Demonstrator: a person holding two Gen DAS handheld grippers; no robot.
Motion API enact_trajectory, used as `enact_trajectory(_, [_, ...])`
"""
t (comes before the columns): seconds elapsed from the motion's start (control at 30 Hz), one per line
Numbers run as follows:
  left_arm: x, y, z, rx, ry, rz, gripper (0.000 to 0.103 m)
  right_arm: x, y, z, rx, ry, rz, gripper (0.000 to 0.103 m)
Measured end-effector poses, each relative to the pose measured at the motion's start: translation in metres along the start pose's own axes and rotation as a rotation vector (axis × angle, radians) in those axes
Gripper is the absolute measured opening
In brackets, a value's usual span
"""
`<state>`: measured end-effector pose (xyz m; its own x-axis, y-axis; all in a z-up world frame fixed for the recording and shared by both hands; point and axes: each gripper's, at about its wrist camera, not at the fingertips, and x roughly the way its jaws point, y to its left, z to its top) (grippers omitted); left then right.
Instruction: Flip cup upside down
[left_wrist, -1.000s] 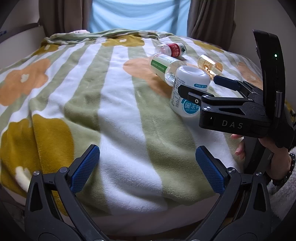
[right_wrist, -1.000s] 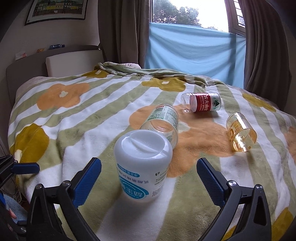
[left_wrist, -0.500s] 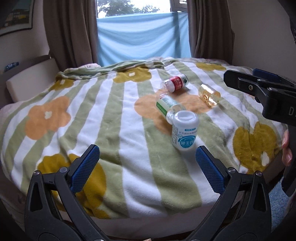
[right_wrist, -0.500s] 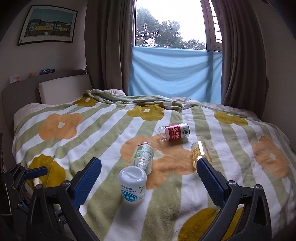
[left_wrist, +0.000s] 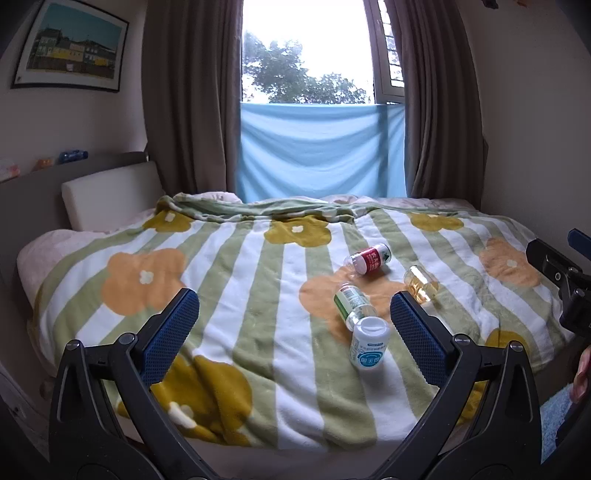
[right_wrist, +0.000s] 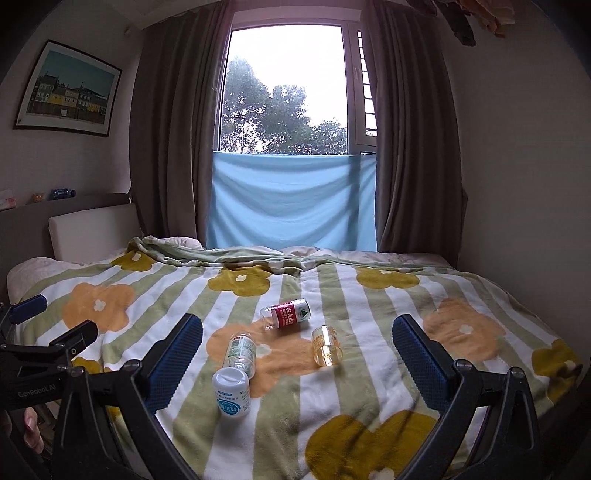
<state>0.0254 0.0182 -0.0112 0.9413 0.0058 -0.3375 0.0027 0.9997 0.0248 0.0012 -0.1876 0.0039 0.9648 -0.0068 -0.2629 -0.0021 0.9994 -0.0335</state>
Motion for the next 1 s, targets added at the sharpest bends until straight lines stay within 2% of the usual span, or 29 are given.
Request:
enact_trajectory(0.13, [-0.009, 0.001, 0.000, -0.013, -0.030, -0.025, 0.103, -0.003, -0.001, -0.006, -0.004, -0.006, -0.012, 0.103])
enact_trajectory(0.33, [-0.016, -0.005, 0.001, 0.004, -0.069, -0.014, 0.103, -0.004, -0.003, -0.004, -0.006, -0.018, -0.036, 0.103])
enact_trajectory(0.73, [-0.017, -0.006, -0.002, -0.019, -0.066, -0.030, 0.103, -0.008, -0.007, -0.006, 0.012, -0.032, -0.023, 0.103])
enact_trajectory(1.0, [-0.020, -0.009, 0.000, -0.003, -0.076, -0.014, 0.103, -0.008, -0.008, -0.006, 0.016, -0.025, -0.016, 0.103])
